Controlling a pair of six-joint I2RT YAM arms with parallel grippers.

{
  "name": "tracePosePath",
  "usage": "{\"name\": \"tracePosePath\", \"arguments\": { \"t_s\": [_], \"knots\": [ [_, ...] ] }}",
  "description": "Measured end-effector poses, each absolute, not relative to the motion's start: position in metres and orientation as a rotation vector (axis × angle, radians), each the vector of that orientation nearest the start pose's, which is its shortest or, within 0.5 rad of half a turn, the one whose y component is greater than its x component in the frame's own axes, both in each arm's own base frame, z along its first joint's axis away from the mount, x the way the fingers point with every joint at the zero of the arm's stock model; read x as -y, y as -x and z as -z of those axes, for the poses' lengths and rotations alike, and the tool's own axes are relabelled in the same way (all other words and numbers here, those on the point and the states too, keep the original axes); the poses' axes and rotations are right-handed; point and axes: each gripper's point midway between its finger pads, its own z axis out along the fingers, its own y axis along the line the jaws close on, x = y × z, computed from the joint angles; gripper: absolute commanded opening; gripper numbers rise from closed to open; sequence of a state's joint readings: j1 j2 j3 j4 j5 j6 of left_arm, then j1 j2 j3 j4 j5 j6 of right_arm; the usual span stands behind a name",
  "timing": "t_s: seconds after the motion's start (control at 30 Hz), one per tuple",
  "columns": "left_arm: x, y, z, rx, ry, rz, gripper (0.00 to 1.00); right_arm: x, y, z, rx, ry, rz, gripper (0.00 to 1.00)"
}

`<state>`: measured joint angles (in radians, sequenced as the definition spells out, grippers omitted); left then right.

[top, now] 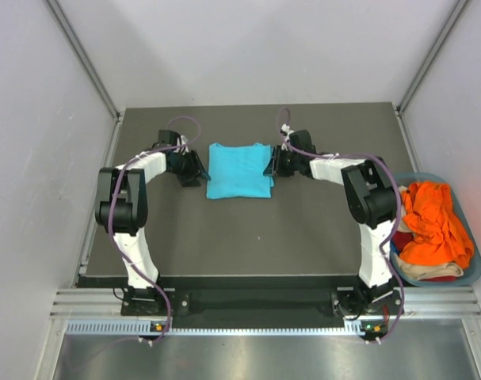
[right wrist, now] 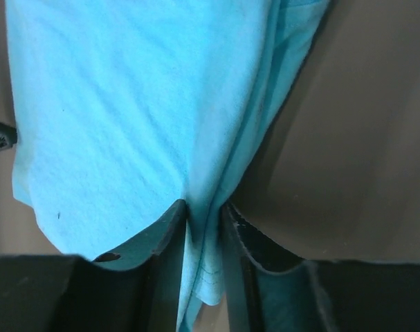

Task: Fold and stack the t-shirts
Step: Fold the tshirt

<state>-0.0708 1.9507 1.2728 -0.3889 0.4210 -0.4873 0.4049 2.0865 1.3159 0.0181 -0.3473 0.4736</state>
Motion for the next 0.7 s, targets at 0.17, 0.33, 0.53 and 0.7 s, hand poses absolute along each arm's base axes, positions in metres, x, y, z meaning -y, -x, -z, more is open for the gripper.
{"name": "tracePosePath", "arguments": {
  "t_s": [0.17,0.33,0.53,0.7],
  "knots": [
    [0.12,-0.429,-0.036,-2.635,0.402,0.744,0.54,-0.274,-0.433,-0.036,-2.406,0.113,-0.853,0.48],
    [0.122,-0.437,-0.036,-2.619,0.393,0.751,0.52,-0.267,-0.419,-0.037,-2.422,0.08,-0.85,0.49],
    [0.122,-0.438,-0.036,-2.617,0.398,0.752,0.51,-0.264,-0.405,-0.038,-2.432,0.016,-0.88,0.49],
    [0.122,-0.438,-0.036,-2.612,0.404,0.759,0.5,-0.268,-0.403,-0.038,-2.424,-0.007,-0.923,0.46]
  ]
}}
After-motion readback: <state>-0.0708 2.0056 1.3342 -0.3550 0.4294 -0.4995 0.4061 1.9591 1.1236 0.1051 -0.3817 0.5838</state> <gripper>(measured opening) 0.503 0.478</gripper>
